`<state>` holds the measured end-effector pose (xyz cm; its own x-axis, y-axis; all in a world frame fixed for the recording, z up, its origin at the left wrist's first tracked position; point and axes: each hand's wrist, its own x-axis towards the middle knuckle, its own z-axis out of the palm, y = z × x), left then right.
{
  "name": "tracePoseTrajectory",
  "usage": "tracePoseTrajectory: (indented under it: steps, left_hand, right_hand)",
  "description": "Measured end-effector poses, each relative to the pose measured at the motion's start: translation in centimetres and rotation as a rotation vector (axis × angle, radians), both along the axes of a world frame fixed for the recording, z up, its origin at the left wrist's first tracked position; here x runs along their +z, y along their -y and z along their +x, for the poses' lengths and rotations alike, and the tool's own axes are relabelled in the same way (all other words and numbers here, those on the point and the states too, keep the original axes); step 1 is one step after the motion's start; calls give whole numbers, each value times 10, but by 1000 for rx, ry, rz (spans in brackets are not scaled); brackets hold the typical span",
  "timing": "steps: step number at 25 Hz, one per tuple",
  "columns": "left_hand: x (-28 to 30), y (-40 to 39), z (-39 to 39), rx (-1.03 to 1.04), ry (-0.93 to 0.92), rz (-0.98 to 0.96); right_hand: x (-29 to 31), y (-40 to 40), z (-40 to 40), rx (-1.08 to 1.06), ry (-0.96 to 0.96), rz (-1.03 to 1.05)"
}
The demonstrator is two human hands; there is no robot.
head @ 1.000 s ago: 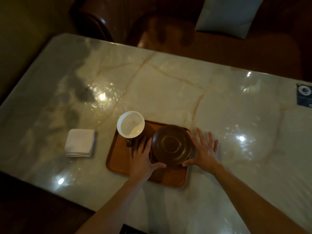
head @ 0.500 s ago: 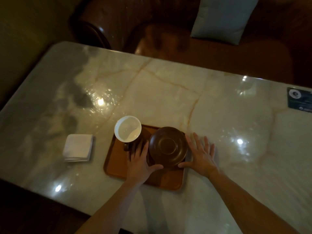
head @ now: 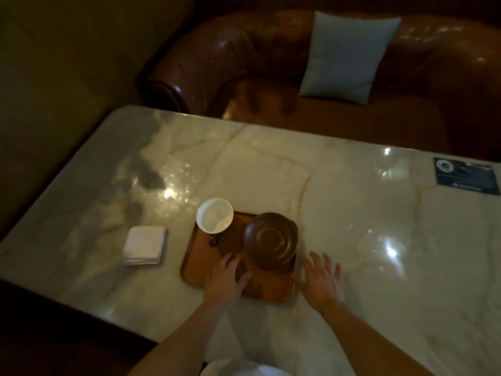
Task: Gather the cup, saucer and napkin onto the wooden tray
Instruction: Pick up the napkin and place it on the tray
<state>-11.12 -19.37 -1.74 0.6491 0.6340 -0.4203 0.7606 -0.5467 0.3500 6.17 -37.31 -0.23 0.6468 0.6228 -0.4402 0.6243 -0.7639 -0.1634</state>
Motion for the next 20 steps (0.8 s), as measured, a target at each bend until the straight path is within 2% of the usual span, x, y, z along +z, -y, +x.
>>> tracePoseTrajectory:
  steps: [3, 9, 17, 20]
  left_hand:
    - [16, -11, -5, -87, -52, -99]
    - [55, -51, -11, -285, -195, -291]
    - [79, -126, -58, -470, -251, -207]
    - [81, -156, -83, -525, -251, -107]
  right_hand:
    - [21, -6, -7, 80, 91, -10]
    - [52, -30, -18, 228, -77, -145]
    - [58, -84, -60, 224, -238, -244]
    - [54, -108, -89, 219, -195, -205]
